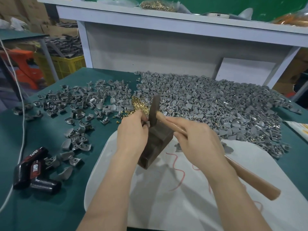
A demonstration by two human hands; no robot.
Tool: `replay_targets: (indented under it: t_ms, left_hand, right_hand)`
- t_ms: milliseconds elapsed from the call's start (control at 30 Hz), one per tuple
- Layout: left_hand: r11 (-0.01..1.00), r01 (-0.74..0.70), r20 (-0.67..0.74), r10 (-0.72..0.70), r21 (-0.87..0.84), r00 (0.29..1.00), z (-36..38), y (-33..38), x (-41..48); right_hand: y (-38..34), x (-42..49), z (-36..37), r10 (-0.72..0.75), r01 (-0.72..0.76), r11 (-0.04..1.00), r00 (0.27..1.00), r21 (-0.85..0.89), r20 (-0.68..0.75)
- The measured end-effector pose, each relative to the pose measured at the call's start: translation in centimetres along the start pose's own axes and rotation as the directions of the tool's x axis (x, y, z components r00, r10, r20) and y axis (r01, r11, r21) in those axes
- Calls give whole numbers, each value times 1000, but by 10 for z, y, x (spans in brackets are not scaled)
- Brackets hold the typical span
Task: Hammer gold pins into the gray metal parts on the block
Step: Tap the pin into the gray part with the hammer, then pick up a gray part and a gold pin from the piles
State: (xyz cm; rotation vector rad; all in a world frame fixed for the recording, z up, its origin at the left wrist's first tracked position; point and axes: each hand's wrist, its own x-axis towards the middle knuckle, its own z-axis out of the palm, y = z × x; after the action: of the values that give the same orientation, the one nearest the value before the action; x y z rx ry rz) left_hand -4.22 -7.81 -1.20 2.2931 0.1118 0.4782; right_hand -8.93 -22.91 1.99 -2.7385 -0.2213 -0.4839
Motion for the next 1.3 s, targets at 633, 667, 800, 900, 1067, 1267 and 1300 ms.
replay_targets:
  t_ms: [633, 667, 800, 900, 1067, 1267, 1300]
  left_hand:
    - [928, 60, 15, -58, -366, 998, -9, 1, 6]
    - [903, 76, 5, -81, -422, 997, -10, 1, 6]
    - [720, 138, -15, -203, -680, 979, -12, 1, 8]
    - [587, 168, 4, -271, -792, 963, -12, 0, 11]
    - [531, 138, -13, -271, -836, 962, -11, 2, 11]
    - [573, 158, -23, -296, -804, 955, -10, 0, 11]
    - [576, 158, -22, -294, -802, 956, -10, 0, 11]
  right_hand:
    - [34, 20, 25, 264, -270, 922, 963, 277, 59]
    - [37, 22, 27, 283, -292, 915, 956, 278, 72]
    - [45, 25, 37, 356, -373, 909, 927, 187, 115]
    - [43, 25, 40, 346, -346, 938, 938, -22, -3]
    - [-1, 41, 44, 43, -36, 998, 991, 54, -130]
    - [-40, 58, 65, -32, 37, 994, 998, -105, 50]
    - [-41, 58, 66, -33, 37, 994, 998, -100, 44]
